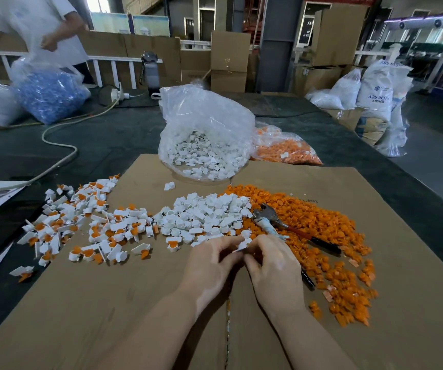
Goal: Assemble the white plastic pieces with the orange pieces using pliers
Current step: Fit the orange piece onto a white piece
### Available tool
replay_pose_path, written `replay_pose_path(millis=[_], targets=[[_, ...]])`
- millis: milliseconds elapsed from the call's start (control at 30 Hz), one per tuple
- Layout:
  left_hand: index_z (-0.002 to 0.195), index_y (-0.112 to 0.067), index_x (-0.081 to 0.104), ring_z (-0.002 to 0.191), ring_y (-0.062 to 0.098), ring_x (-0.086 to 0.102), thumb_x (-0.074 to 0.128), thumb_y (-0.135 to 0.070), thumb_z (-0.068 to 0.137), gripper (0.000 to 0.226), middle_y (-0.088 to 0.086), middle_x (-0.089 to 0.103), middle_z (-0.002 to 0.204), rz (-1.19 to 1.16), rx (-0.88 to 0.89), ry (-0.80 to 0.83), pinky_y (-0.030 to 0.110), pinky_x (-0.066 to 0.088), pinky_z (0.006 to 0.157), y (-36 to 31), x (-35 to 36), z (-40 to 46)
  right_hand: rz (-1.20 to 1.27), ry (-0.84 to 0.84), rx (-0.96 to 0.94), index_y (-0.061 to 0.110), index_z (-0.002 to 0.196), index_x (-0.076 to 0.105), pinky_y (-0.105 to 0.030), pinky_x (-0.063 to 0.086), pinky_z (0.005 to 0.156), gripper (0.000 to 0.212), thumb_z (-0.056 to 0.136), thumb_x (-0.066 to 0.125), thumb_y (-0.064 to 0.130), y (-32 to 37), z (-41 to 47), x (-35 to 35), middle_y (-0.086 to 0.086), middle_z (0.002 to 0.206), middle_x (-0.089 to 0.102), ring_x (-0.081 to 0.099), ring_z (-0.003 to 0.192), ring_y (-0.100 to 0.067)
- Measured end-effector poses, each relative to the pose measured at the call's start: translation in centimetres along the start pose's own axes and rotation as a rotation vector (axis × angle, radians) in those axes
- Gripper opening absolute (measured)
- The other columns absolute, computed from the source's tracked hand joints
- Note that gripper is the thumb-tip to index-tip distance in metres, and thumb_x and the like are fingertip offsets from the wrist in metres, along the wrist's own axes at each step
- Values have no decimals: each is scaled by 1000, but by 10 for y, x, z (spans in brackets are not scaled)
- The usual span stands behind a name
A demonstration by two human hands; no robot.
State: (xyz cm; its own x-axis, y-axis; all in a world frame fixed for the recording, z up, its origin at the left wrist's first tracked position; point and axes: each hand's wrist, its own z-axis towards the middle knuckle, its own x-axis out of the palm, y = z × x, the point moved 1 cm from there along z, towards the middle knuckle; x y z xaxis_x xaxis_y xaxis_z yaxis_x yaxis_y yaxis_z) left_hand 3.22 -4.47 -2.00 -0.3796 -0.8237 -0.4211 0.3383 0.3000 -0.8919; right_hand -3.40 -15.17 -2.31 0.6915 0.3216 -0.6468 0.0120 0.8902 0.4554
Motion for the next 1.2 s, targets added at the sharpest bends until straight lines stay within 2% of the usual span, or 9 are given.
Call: replay_pose_path(millis=[67,167,233,333,467,600,767,1000,1200], targets=[[110,-22,69,83,-12,53,59,-23,90,22,-19,60,91,38,42,-33,-3,33,72,-2,1,1,36,21,27,6,71,60,-28,46,58,23,64,81,-1,0,0,0,-3,71,59,57,67,-20],[106,-20,70,78,-4,48,57,-27,91,22,-9,49,82,28,24,-60,2,32,68,-1,2,2,75,22,55,6,75,65,-30,49,61,17,68,79,0,-1,0,-1,-4,75,62,58,69,-19],[103,-18,71,83,2,52,59,-24,89,19,-3,54,86,-17,-13,-70,5,36,73,0,1,2,87,15,69,5,75,67,-28,49,61,12,71,77,0,-2,1,-1,-4,74,63,59,69,-18],[103,-14,68,94,16,61,63,-18,88,17,5,66,98,-134,-87,-74,27,48,88,2,1,1,89,20,100,6,77,67,-27,48,64,8,76,73,1,-3,1,0,-2,76,63,58,73,-18],[103,-13,64,83,13,62,61,-13,89,15,2,68,92,-122,-110,-116,7,44,67,5,1,1,29,-22,118,6,80,67,-30,49,69,9,77,70,-3,-5,0,1,-4,80,63,59,81,-21],[98,-15,62,80,17,61,58,-14,90,9,2,67,86,-97,-91,-124,15,45,67,5,1,1,-30,-41,78,6,77,67,-36,53,68,14,71,72,-5,-4,-1,0,-5,76,63,61,77,-24],[96,-19,61,81,15,59,60,-14,89,8,2,65,85,-29,-76,-139,9,40,64,6,2,1,-173,41,50,10,73,71,-40,50,58,14,65,82,8,-1,-2,2,-4,72,62,61,70,-26],[92,-15,63,80,25,61,61,-14,88,5,6,66,81,-43,-73,-118,40,50,77,5,1,0,-151,54,24,11,74,68,-38,48,61,12,71,79,8,-1,-2,4,-3,77,62,61,74,-25],[83,-27,58,74,6,56,61,-11,88,17,-7,60,76,-83,-88,-178,6,40,62,7,0,-1,-201,127,-31,13,85,72,-37,47,59,21,69,82,24,4,0,6,-3,77,61,60,72,-24]])
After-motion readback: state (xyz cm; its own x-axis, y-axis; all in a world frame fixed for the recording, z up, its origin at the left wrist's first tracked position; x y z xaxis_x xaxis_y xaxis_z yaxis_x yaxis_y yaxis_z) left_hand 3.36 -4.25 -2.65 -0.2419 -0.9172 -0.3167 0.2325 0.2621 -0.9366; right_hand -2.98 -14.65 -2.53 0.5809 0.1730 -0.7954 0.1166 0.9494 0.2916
